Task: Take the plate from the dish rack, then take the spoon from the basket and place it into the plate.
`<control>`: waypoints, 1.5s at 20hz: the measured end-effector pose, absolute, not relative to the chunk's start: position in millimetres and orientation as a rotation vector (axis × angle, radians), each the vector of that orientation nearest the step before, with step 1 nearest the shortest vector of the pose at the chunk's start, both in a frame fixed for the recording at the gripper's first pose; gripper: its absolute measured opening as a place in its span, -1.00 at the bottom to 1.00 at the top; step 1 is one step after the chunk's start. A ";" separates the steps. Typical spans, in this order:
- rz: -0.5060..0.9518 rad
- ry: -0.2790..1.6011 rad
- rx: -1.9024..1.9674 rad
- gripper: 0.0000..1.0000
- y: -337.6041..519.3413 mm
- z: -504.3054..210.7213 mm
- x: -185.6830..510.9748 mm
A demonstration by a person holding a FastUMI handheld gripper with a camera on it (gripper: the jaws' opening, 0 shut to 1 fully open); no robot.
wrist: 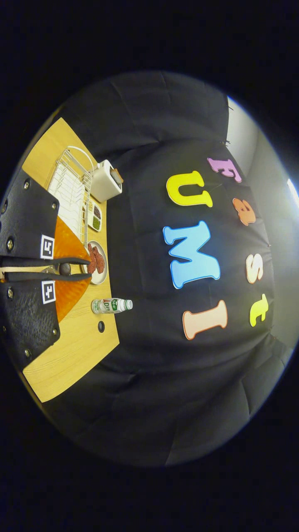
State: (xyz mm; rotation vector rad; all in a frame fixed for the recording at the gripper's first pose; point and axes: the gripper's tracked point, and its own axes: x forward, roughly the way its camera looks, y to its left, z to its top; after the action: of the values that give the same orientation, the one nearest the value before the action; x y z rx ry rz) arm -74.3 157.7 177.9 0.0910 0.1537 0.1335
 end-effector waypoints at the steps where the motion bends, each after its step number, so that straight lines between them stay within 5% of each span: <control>1: 0.137 0.161 0.084 -0.91 160.8 177.7 -80.7; 21: 0.505 0.440 -0.056 -0.91 319.1 57.3 -143.3; 30: 0.513 0.482 -0.075 -0.90 327.9 29.2 -146.4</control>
State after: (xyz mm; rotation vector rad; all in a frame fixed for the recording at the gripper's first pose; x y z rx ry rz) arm -146.4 327.9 29.2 -0.0750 0.4821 0.5129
